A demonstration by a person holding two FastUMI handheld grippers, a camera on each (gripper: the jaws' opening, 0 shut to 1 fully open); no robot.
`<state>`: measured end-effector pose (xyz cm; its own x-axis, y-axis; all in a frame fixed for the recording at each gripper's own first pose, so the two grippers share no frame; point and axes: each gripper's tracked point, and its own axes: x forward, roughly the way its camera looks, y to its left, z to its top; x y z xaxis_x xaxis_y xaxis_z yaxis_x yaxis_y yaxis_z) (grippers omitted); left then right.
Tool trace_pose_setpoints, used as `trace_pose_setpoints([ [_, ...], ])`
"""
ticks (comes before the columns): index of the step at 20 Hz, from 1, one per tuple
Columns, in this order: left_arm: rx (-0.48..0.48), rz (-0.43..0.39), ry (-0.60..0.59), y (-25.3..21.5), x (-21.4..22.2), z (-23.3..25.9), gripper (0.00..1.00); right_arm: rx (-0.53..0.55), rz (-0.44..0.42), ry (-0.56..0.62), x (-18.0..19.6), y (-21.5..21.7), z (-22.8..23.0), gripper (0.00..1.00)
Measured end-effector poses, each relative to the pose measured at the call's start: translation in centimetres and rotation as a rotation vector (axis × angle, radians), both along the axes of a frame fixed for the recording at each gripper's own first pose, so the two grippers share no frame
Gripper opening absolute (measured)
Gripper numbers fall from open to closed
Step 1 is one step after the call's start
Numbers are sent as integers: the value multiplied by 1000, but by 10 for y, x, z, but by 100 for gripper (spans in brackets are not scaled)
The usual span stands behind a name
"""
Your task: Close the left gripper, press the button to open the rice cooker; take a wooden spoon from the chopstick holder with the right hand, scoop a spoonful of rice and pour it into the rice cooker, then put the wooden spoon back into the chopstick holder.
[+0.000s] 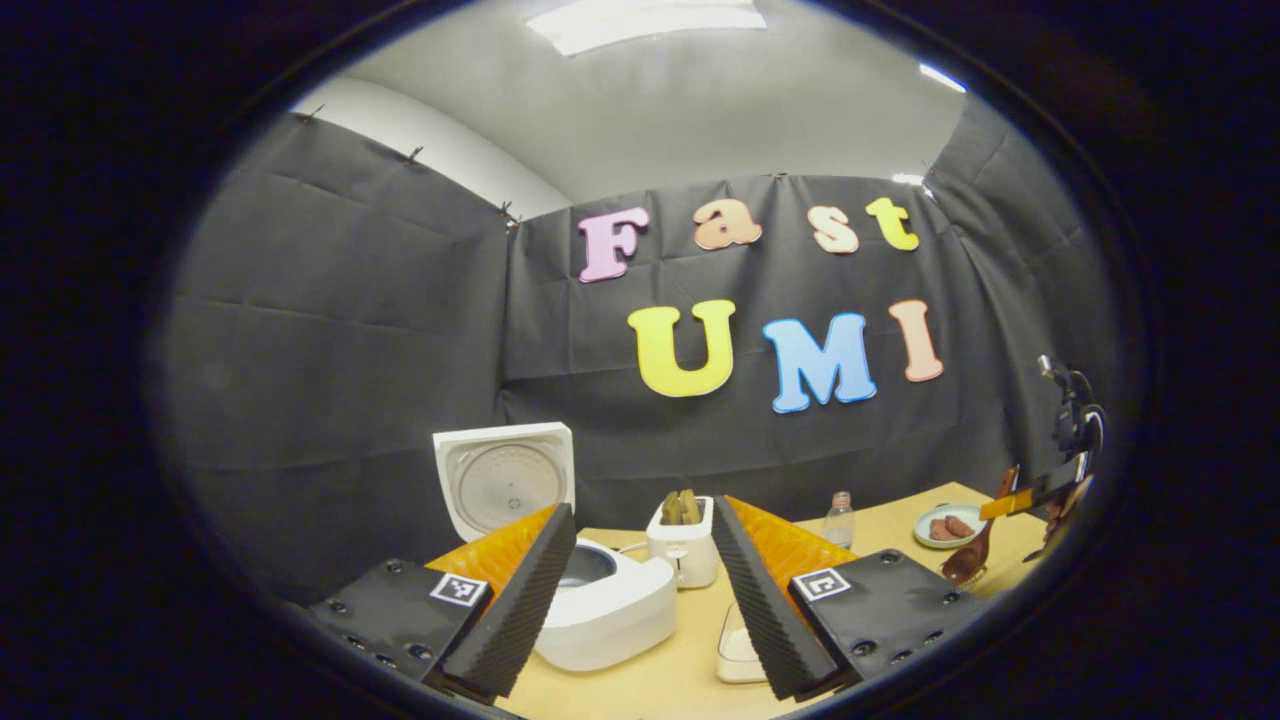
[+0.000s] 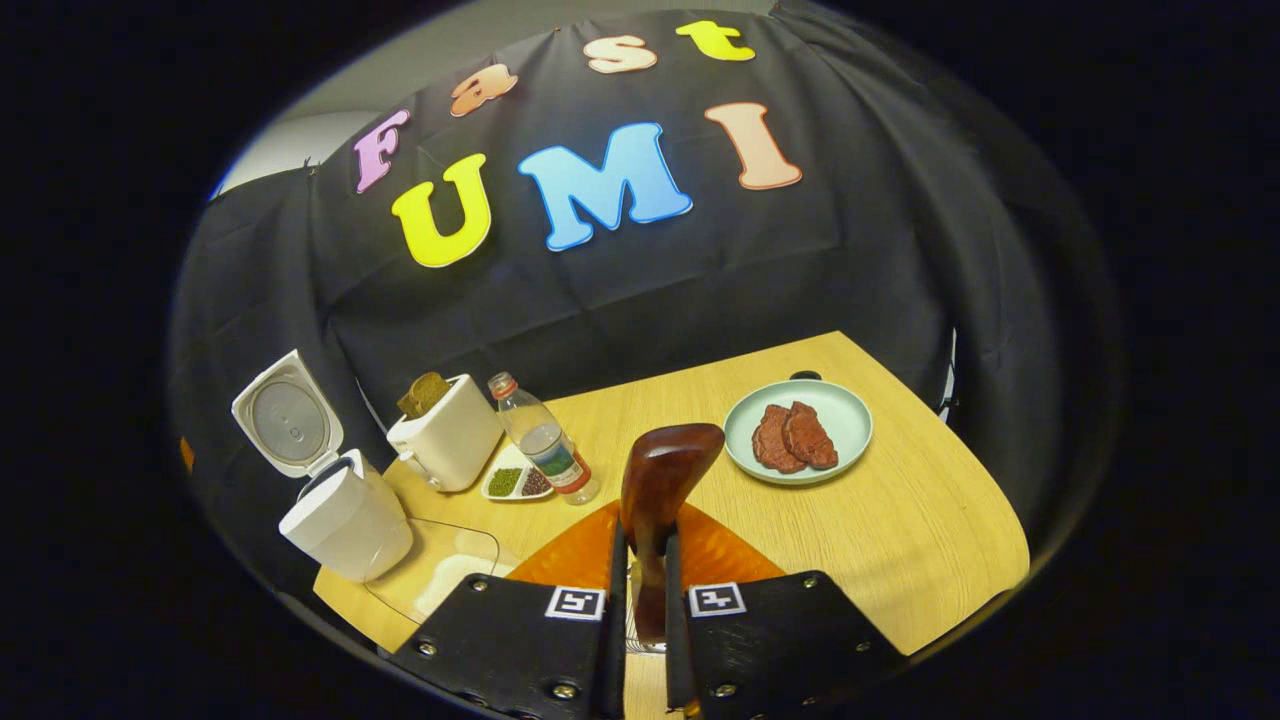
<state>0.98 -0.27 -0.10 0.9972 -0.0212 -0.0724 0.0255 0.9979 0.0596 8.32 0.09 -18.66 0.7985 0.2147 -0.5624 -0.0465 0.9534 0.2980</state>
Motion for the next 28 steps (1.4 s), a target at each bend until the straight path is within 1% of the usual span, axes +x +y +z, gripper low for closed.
trace_pose_setpoints([
  [3,-24,-28,1,15,7,-2,95,6,-21,-44,-2,13,29,17],
  [8,-28,-42,3,52,17,-9,95,33,-31,-92,-5,52,58,16],
  [14,-53,-32,24,99,22,-26,95,65,37,-113,-8,121,68,16],
  [17,-58,-30,41,123,28,-34,95,73,68,-104,-9,151,61,16],
  [20,-60,-28,54,142,31,-40,96,59,86,-77,-13,175,40,16],
  [22,-57,-24,62,152,34,-45,95,22,101,-57,-17,186,23,16],
  [28,-41,-27,82,173,40,-54,96,-138,140,-25,-26,209,-31,16],
])
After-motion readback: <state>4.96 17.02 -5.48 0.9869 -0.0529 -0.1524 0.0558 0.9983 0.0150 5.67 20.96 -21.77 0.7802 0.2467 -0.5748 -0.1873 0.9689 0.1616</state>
